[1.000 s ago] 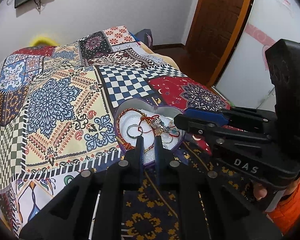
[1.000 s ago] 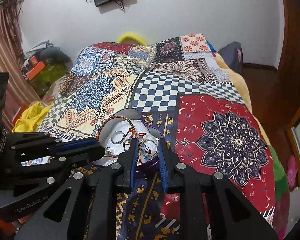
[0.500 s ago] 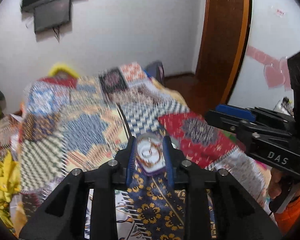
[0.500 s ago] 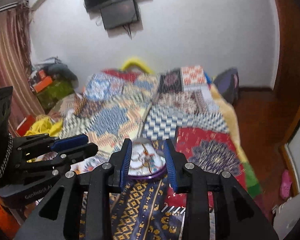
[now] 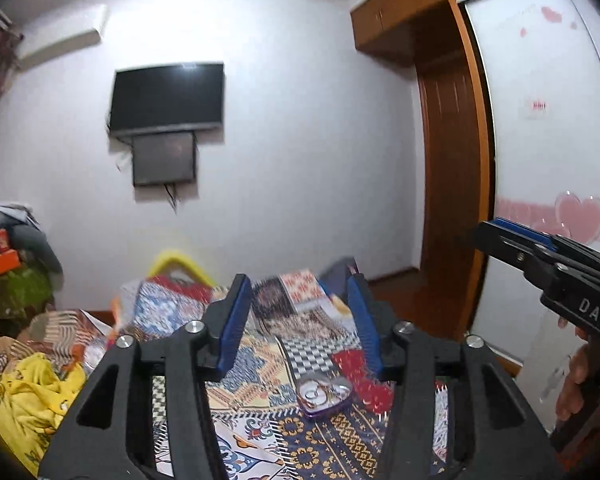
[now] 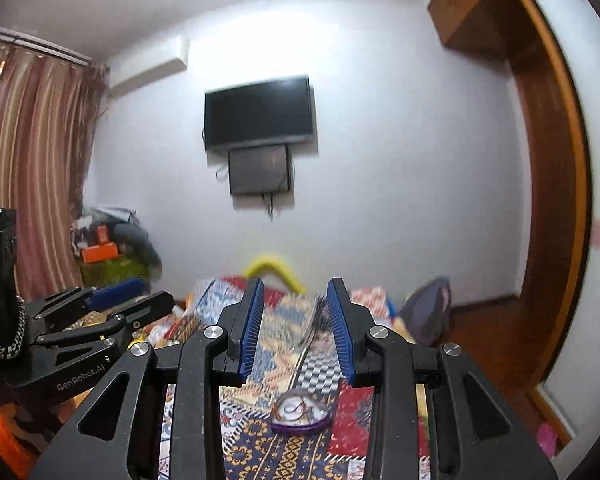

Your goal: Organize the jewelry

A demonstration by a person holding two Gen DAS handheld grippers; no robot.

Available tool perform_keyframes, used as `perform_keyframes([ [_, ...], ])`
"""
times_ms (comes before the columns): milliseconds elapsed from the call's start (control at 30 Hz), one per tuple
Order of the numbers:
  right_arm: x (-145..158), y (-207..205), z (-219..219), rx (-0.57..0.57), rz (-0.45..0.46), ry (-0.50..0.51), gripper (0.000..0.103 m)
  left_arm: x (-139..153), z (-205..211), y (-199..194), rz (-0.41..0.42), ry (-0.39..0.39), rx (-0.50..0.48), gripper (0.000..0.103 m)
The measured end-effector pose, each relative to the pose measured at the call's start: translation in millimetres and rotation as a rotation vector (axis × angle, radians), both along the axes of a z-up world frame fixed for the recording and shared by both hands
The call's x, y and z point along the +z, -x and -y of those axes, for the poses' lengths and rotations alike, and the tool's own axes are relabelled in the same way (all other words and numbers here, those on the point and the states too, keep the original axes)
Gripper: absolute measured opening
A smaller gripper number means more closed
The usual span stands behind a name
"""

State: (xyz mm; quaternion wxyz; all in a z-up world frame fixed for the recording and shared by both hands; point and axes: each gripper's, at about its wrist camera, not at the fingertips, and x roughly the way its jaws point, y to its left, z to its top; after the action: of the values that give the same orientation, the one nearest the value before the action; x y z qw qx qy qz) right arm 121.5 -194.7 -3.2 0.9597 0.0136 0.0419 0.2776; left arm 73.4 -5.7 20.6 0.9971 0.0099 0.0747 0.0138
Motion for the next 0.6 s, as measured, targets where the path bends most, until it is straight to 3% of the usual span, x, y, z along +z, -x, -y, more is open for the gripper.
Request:
perform_keyframes([
  [67, 1, 10, -1, -0.011, 0.028, 0.001, 0.035, 3, 0, 13, 0.024, 0.003, 0.021, 0.055],
  [233, 0, 23, -6, -0.082, 0.052, -0.003, 0.065, 2, -9, 25, 0.047, 0.038, 0.071, 0.091],
  [467, -1, 30, -6, -0.151, 0.060, 0.001, 0.102, 0, -13, 40, 0.035, 0.055, 0.070, 0.095],
  [600, -3, 32, -7, -0.159, 0.056, 0.007, 0.103, 0, -12, 43, 0.032, 0.056, 0.070, 0.096],
])
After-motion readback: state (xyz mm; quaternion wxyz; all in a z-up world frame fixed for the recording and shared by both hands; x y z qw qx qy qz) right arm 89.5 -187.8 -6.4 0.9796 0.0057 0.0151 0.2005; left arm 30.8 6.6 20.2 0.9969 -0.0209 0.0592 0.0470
